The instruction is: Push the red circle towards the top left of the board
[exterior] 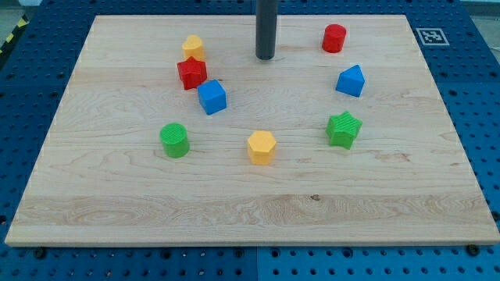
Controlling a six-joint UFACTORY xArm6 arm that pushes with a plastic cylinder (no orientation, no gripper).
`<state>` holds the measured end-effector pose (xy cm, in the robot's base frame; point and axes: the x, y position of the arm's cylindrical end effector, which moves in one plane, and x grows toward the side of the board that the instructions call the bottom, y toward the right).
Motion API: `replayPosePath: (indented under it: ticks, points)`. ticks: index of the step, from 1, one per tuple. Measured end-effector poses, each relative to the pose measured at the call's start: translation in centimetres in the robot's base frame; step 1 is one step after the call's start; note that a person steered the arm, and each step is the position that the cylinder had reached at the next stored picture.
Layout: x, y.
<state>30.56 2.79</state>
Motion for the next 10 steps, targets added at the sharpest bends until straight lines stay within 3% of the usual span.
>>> replayPosePath:
  ticks: [3,5,7,10]
  points:
    - [0.0,14.9]
    - [-0.7,19.5]
    - [-3.7,17.0]
    - [-3.6,8.9]
